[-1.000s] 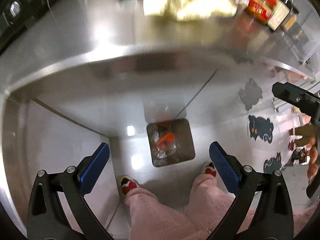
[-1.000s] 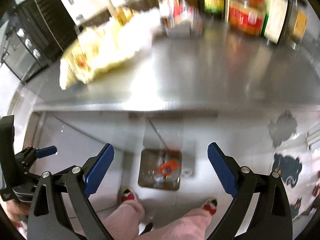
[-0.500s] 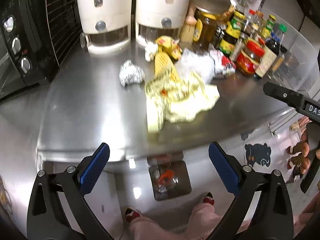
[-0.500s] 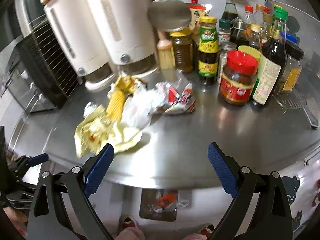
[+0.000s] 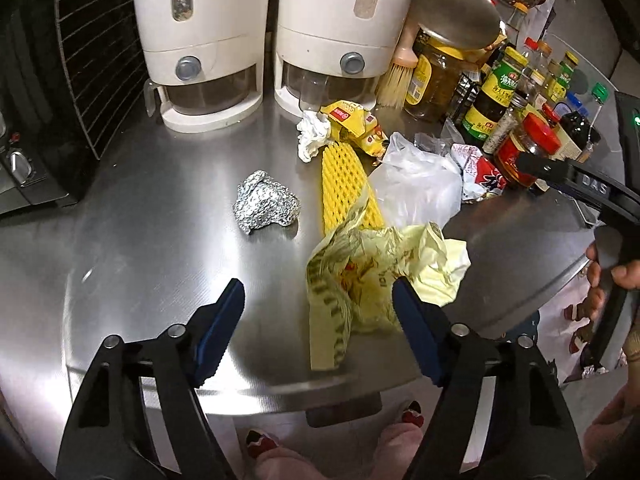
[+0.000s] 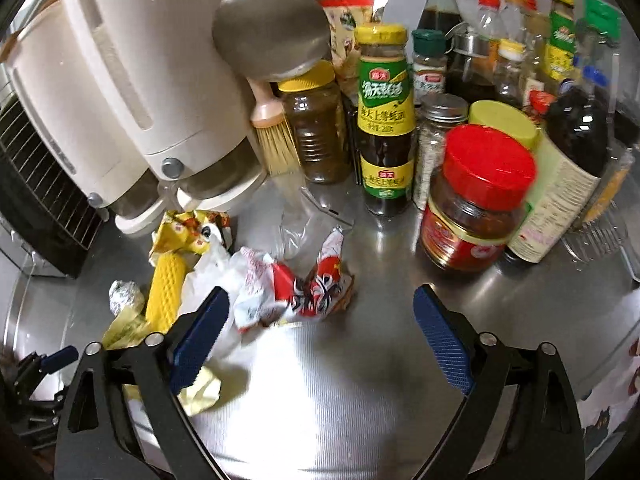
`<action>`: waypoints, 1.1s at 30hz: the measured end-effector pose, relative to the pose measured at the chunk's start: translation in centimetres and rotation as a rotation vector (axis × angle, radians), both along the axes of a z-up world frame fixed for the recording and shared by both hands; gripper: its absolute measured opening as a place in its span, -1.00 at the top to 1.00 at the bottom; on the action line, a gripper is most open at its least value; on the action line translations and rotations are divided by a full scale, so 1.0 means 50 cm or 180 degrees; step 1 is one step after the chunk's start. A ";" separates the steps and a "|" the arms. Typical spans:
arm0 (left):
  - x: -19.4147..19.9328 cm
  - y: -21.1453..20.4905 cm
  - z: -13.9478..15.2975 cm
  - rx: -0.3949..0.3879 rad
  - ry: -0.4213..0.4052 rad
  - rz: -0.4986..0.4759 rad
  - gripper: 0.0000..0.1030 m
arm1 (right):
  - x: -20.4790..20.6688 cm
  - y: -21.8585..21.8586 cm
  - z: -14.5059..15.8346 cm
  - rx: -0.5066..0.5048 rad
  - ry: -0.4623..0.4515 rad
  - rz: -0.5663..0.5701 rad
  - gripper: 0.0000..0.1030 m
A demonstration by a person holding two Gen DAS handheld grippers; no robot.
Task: Collect trash
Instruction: 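Grasp the yellow plastic bag with the left tool while the right tool grasps the red-white snack wrapper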
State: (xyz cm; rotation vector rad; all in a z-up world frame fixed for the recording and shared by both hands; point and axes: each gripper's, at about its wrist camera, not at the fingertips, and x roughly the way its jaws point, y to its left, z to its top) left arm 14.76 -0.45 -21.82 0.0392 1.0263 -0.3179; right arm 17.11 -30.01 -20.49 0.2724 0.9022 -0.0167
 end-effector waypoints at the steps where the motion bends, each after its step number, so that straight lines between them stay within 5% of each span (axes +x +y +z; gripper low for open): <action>1: 0.004 -0.002 -0.003 0.0002 0.0017 -0.0008 -0.33 | 0.010 -0.002 -0.008 0.0039 0.0035 0.0016 -0.60; 4: 0.016 -0.010 -0.017 0.0019 0.0080 -0.0047 -0.29 | 0.033 -0.002 -0.029 0.0122 0.0151 0.0113 -0.36; 15: 0.053 -0.022 -0.073 -0.0054 0.0375 -0.0111 0.22 | 0.078 -0.003 -0.096 0.0187 0.0424 0.0225 -0.19; 17: 0.056 -0.024 -0.080 -0.0036 0.0396 -0.0121 0.32 | 0.082 -0.005 -0.100 0.0254 0.0419 0.0254 -0.06; 19: 0.058 -0.026 -0.087 -0.0048 0.0452 -0.0142 0.45 | 0.086 0.000 -0.099 0.0274 0.0409 0.0332 0.34; 24: 0.053 -0.026 -0.091 -0.0035 0.0480 -0.0163 0.59 | 0.078 0.017 -0.092 0.0154 0.0404 0.0410 0.60; 33: 0.013 -0.010 -0.068 -0.0029 0.0353 -0.0092 0.76 | 0.020 0.014 -0.068 0.0146 0.0292 0.0379 0.69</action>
